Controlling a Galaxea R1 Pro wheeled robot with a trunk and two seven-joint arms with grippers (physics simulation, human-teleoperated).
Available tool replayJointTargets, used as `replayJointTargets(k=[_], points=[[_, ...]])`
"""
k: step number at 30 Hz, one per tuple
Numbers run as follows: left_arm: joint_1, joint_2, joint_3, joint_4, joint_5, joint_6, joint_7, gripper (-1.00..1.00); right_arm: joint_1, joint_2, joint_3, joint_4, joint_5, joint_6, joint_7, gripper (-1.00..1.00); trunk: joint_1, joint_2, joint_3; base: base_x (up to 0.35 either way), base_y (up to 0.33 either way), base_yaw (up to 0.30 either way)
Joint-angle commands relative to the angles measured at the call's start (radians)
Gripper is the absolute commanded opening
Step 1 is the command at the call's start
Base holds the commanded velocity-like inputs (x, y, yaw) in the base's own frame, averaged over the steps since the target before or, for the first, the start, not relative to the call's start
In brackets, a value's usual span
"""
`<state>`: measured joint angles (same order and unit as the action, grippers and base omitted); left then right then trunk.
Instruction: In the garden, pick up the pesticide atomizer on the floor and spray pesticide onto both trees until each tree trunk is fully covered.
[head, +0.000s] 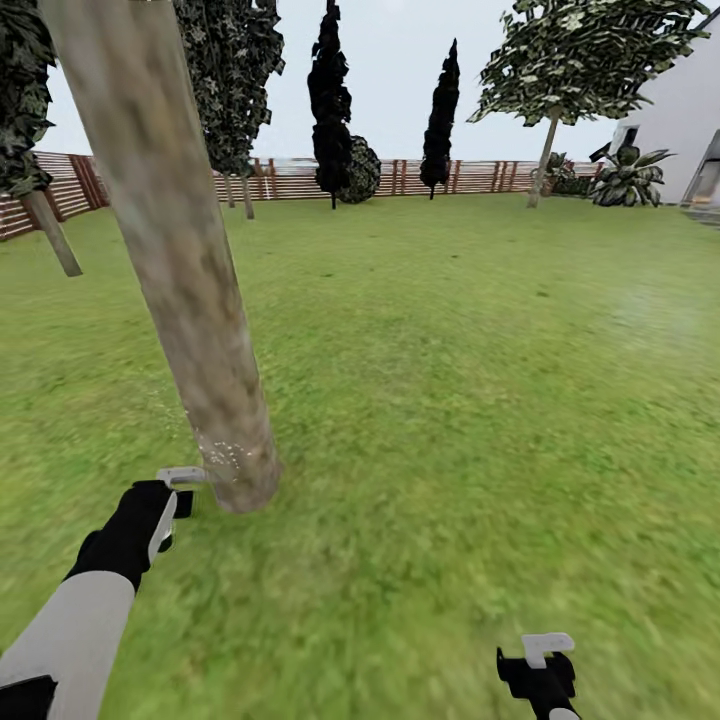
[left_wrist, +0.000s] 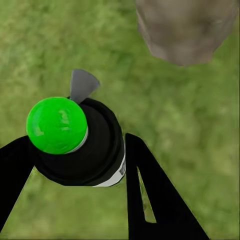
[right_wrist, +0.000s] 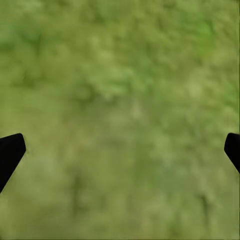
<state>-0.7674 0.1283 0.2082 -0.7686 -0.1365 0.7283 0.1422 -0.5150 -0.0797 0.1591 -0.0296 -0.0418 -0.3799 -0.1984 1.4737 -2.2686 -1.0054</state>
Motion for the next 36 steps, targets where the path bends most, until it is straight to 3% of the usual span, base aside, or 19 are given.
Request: replayJointTargets(k=[1,10,20,29,32,34,36], points=[[-0.001,0.001,0.001,-0.005,-0.010,0.006,-0.004,-1.00,0.000,0.000,0.009,0.000,-0.004,-0.002,-0.004,1.00,0.000,0.000,-0.001,0.000,0.000,0.277],[-0.057,-0.013,-0.006,-0.016,-0.013,0.043,-0.004,-1.00,0.000,-0.005,0.008,0.001,-0.004,-0.002,-0.004,1.00,0.000,0.000,-0.001,0.002,-0.007,0.061],[-0.092,-0.002,-0.006,-0.017,-0.012,0.045,-0.004,-1.00,0.000,-0.003,0.008,0.000,-0.004,-0.002,-0.004,1.00,0.000,0.000,-0.001,0.033,-0.252,0.006],[-0.128,0.003,-0.006,-0.017,-0.014,0.045,-0.006,-1.00,0.000,-0.002,0.009,0.000,-0.004,-0.002,-0.004,1.00,0.000,0.000,-0.001,0.000,-0.185,0.248],[-0.166,0.003,-0.008,-0.016,-0.015,0.046,-0.009,-1.00,0.000,-0.002,0.009,0.000,-0.004,-0.002,-0.004,1.00,0.000,0.000,-0.001,0.000,-0.003,0.250],[-0.178,0.002,-0.081,-0.015,-0.013,0.082,-0.030,-1.00,0.000,-0.002,0.009,0.000,-0.005,-0.002,-0.004,1.00,0.000,0.000,-0.001,0.000,0.000,0.031],[-0.190,0.002,-0.109,-0.015,-0.015,0.087,-0.096,-1.00,0.000,-0.003,0.008,0.000,-0.004,-0.002,-0.004,1.00,0.000,0.000,-0.001,0.000,0.000,0.007]])
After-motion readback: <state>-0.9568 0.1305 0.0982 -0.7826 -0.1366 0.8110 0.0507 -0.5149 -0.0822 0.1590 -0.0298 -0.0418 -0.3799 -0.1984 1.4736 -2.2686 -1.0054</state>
